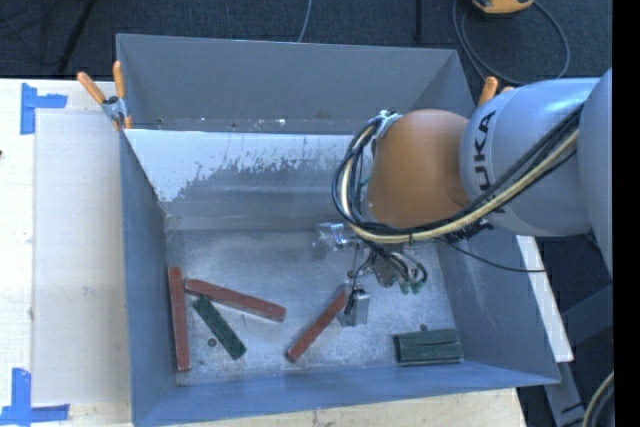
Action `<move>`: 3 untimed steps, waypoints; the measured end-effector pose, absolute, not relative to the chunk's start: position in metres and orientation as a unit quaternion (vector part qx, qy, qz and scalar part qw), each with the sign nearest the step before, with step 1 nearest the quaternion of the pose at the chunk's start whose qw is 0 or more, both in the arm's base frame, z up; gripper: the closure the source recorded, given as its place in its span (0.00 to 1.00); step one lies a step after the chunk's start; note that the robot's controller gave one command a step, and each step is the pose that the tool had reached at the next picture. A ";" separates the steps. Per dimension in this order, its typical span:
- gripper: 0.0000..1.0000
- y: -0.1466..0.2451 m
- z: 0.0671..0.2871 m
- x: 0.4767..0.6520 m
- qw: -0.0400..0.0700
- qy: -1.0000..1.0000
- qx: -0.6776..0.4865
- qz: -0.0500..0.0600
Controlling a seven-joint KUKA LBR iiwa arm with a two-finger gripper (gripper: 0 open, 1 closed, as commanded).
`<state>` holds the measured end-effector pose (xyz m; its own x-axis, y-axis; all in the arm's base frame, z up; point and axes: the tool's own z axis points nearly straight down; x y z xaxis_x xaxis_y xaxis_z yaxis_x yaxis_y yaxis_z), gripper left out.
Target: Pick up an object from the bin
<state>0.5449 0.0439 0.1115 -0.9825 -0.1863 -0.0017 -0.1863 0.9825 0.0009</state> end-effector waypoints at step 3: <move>0.00 0.048 0.086 0.499 -0.001 1.000 0.012 0.000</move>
Offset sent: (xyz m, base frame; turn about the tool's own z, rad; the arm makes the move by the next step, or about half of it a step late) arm 0.0000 0.0000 0.0000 0.0000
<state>0.4987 0.0483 0.0858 -0.9997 0.0233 0.0021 0.0233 0.9997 -0.0001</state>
